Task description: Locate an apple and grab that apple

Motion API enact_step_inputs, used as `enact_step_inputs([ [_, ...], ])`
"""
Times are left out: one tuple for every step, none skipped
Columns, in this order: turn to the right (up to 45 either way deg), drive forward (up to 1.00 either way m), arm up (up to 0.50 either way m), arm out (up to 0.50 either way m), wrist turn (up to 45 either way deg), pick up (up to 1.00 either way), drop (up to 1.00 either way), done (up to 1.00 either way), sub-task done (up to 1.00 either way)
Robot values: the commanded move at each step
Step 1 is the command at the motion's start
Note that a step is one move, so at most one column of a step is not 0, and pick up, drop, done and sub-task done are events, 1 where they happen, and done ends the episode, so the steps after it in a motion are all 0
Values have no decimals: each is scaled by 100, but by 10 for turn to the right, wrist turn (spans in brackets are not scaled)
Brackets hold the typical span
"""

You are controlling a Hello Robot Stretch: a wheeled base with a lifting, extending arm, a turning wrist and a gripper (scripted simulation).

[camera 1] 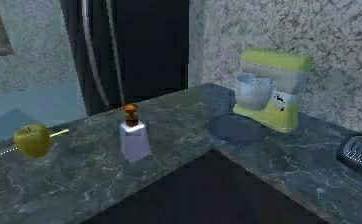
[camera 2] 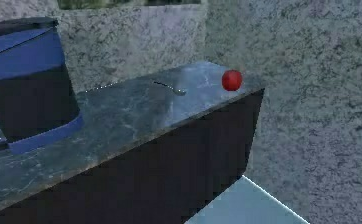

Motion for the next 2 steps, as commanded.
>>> enact_step_inputs([
  [-450, 0, 0, 0, 0, 0, 0, 0, 0],
  [-450, 0, 0, 0, 0, 0, 0, 0, 0],
])
